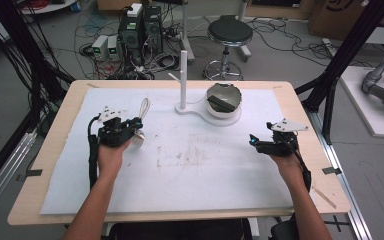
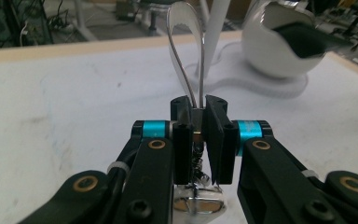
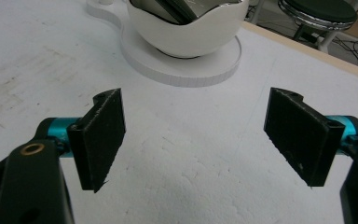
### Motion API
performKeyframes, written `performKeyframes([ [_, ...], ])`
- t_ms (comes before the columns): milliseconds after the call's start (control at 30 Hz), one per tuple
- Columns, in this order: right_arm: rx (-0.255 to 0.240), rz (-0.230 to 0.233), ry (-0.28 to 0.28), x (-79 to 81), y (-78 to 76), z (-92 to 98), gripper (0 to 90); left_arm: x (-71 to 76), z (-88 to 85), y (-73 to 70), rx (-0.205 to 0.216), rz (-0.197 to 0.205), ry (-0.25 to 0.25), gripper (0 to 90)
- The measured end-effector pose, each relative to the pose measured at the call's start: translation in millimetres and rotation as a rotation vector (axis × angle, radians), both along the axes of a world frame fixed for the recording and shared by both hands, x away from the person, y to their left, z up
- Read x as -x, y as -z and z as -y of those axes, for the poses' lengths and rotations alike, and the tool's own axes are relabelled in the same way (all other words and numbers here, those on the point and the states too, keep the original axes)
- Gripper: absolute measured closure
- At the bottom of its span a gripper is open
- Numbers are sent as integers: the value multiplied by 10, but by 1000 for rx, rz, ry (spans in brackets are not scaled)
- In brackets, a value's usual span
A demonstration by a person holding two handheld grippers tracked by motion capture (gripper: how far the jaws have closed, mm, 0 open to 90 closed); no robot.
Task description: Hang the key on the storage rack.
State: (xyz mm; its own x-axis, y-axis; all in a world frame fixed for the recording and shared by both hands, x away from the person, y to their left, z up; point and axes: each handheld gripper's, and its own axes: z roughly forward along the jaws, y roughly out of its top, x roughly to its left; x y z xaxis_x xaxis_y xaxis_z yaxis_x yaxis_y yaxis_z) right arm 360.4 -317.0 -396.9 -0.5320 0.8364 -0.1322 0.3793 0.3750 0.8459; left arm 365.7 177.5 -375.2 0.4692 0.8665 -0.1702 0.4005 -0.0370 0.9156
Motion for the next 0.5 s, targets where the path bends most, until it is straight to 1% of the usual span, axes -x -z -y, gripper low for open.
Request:
performKeyframes([
  [167, -4, -3, 2, 1, 0, 3, 209, -111, 148, -178, 0, 47, 23, 813],
  [233, -3, 2, 1, -1, -1, 12, 209, -149, 202, -239, 9, 63, 37, 814],
  [300, -6, 1, 3, 0, -1, 18, 209, -178, 257, -305, 9, 82, 45, 814],
  [433, -9, 2, 4, 3, -4, 26, 209, -230, 367, -435, 24, 125, 69, 814],
  [500, -11, 4, 4, 2, -5, 28, 209, -256, 431, -506, 22, 150, 80, 814],
])
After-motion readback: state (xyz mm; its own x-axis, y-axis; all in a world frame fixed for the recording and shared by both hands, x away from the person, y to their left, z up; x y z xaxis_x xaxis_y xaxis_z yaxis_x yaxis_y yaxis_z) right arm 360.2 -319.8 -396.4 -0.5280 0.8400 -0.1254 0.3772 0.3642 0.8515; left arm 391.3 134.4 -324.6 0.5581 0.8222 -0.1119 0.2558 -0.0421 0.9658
